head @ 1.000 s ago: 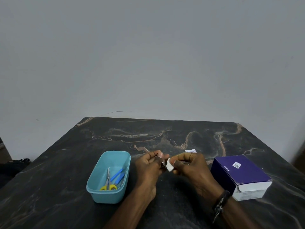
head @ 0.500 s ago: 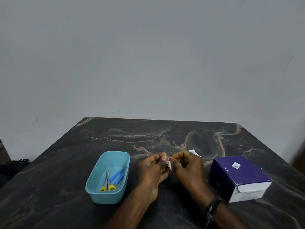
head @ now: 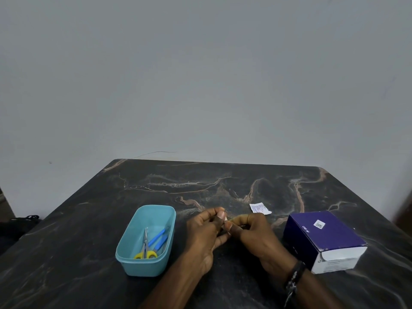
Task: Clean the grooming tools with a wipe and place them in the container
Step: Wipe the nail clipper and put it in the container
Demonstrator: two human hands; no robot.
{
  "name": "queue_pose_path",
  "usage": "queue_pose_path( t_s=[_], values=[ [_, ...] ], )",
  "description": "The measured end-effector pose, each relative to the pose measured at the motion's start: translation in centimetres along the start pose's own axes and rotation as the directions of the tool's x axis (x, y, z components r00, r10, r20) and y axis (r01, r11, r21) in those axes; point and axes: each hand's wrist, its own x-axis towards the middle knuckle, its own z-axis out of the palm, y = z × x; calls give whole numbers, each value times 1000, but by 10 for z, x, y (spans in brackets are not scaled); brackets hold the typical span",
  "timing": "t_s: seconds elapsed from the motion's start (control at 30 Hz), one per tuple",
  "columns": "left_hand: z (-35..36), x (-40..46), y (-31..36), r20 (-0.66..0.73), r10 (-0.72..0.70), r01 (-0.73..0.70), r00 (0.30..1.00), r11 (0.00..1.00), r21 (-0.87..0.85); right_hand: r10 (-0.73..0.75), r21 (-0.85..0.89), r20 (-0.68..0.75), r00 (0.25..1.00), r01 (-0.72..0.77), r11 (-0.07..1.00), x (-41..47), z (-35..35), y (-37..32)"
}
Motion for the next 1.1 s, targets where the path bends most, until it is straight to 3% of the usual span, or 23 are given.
queue_pose_path(
  t_s=[0.17,0.4,0.67,0.9,1.1],
  values=[
    [1,-2,1,30,-10,10,1000,1000,11,12,141,4,1000,-12,990,-2,-1,-3],
    [-2,-1,5,-3,4,-4,1000,1000,1,30,70,75,997,-35,997,-3,-4,-6],
    [0,-5,4,29,13,-15,999,998,65,61,216,16,998,-63,974,-2,-2,-8],
    [-1,-2,10,0,78,-78,997,997,-16,120,74,197,973,-137,988,-2,-7,-8],
    [-5,0,12,-142,265,-275,954,960,-56,78,132,30,997,-81,988,0,-5,-6]
  ],
)
